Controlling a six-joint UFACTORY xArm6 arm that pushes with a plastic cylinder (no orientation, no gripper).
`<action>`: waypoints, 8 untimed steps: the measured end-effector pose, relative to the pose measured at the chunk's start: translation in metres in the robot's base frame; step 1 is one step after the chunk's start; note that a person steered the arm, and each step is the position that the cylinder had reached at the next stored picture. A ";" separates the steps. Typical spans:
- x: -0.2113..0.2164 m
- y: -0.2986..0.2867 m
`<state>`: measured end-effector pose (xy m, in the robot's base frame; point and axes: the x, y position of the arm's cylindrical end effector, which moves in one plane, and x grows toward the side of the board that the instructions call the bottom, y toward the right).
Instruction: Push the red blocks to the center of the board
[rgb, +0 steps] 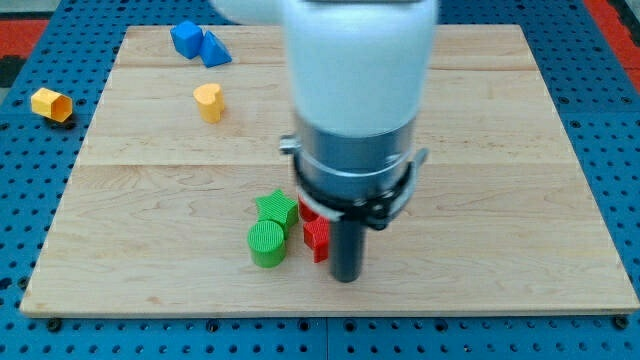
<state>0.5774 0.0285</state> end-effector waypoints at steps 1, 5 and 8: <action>-0.010 -0.005; -0.022 -0.034; -0.125 -0.049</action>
